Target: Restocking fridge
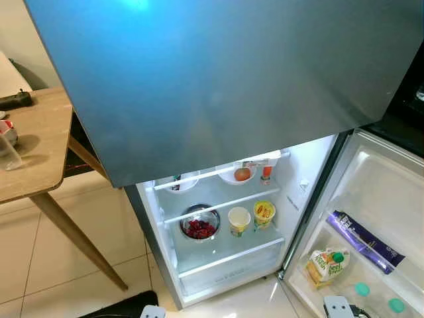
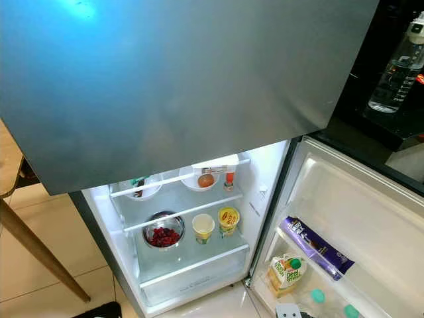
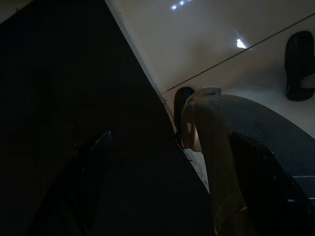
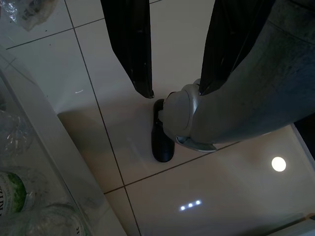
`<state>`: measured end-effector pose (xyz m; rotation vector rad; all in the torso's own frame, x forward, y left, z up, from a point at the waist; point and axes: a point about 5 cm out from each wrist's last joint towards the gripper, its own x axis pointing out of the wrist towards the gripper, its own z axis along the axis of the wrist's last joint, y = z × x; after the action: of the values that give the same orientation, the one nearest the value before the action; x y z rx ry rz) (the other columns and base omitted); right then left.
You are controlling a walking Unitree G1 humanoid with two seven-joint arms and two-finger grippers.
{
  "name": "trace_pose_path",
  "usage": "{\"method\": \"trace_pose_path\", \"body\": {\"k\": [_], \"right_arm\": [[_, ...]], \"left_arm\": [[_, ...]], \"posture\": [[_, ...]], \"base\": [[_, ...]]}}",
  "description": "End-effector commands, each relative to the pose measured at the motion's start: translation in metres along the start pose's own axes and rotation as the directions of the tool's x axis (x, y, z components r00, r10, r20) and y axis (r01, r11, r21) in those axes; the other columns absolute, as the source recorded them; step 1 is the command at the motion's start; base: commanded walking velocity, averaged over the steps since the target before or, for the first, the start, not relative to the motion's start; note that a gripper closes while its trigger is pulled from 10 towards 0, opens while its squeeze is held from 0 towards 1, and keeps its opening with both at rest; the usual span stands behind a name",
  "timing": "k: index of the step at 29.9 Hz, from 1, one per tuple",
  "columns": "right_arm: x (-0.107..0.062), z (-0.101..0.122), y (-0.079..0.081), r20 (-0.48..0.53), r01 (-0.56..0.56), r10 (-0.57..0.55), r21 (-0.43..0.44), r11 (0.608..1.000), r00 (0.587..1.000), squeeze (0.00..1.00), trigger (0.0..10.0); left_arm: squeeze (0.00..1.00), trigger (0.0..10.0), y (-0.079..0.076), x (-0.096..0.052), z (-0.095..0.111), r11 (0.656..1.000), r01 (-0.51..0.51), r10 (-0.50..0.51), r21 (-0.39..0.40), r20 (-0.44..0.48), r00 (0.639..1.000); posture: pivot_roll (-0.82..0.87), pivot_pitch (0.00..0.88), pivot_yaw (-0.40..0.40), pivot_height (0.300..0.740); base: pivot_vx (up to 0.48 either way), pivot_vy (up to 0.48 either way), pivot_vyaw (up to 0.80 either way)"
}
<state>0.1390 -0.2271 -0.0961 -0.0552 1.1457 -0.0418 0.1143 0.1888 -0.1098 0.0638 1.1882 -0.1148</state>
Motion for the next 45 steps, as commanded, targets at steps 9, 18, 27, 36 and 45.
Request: {"method": "trace_pose_path", "body": {"k": [9, 18, 27, 36, 45], "right_arm": [[-0.0003, -0.0032, -0.0007, -0.012, 0.004, -0.004, 0.000, 1.000, 1.000, 0.00, 10.0], [-0.0001, -0.0027, 0.0004, -0.011, -0.001, 0.001, -0.004, 1.000, 1.000, 0.00, 10.0], [-0.0003, -0.0034, -0.0005, -0.013, 0.001, -0.001, -0.006, 1.000, 1.000, 0.00, 10.0], [-0.0005, -0.0014, -0.0025, -0.010, 0.004, -0.004, -0.015, 1.000, 1.000, 0.00, 10.0], [-0.0003, -0.0009, -0.0020, -0.008, 0.004, -0.004, -0.011, 1.000, 1.000, 0.00, 10.0]], "left_arm": [[0.00, 10.0, -0.0002, -0.0002, -0.0026, 1.000, 0.004, -0.004, 0.001, -0.016, 1.000], [0.00, 10.0, -0.0014, -0.0002, -0.0041, 1.000, 0.004, -0.004, -0.003, -0.018, 1.000], [0.00, 10.0, 0.0033, -0.0010, -0.0041, 1.000, -0.006, 0.006, 0.005, -0.018, 1.000], [0.00, 10.0, 0.0004, -0.0005, -0.0044, 1.000, 0.002, -0.002, 0.005, -0.021, 1.000], [0.00, 10.0, -0.0001, -0.0005, -0.0056, 1.000, 0.001, -0.001, 0.002, -0.025, 1.000]], "posture": [[-0.06, 0.000, -0.016, 0.740], [-0.06, 0.000, -0.018, 0.740], [-0.07, 0.000, -0.018, 0.740], [-0.06, 0.000, -0.022, 0.740], [-0.06, 0.000, -0.014, 0.740]], "base": [[0.000, 0.000, 0.00], [0.000, 0.000, 0.00], [0.000, 0.000, 0.00], [0.000, 0.000, 0.00], [0.000, 0.000, 0.00]]}}
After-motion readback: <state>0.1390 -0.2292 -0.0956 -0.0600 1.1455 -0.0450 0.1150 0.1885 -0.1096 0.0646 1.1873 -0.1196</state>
